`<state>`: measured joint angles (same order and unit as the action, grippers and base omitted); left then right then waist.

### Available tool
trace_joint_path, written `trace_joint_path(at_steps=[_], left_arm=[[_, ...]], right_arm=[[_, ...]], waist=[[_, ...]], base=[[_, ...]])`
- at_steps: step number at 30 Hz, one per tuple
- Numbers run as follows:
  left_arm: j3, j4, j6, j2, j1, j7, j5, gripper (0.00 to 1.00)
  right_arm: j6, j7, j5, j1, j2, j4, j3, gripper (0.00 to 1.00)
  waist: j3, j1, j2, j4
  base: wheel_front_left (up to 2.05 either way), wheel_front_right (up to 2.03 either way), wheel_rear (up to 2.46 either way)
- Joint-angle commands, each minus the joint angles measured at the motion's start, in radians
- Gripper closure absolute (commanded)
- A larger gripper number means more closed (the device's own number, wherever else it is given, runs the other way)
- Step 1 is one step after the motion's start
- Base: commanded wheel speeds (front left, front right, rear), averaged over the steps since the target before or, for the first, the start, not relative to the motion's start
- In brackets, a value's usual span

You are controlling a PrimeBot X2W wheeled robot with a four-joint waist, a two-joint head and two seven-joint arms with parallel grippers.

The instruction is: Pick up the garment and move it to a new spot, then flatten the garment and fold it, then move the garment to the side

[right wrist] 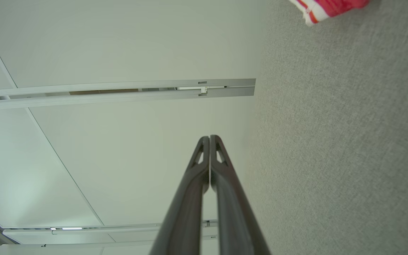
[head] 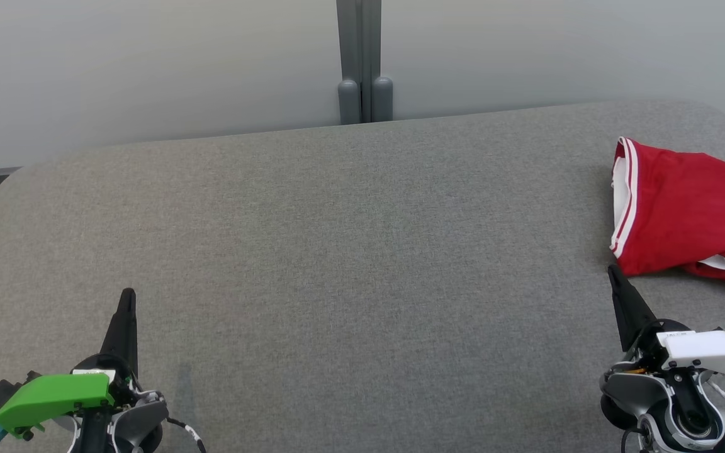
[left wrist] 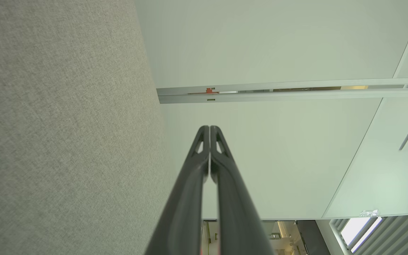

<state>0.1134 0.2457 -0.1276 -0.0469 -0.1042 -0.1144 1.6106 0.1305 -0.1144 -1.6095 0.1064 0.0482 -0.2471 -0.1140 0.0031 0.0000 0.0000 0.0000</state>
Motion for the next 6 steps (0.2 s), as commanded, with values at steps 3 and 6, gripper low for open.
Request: trace_joint_path(at_steps=[3,6], left_arm=[[0.003,0.0,-0.006,-0.006,-0.012,-0.004,0.004,1.0],[0.003,0.0,-0.006,-0.006,-0.012,-0.004,0.004,1.0]], right_arm=[[0.0,-0.004,-0.006,0.006,0.004,0.005,-0.002,1.0],[0.0,-0.004,-0.006,0.006,0.004,0.005,-0.001,1.0]], waist=[[0.0,0.0,0.0,0.0],[0.0,0.0,0.0,0.0]], base=[[0.0,0.0,0.0],[0.0,0.0,0.0]])
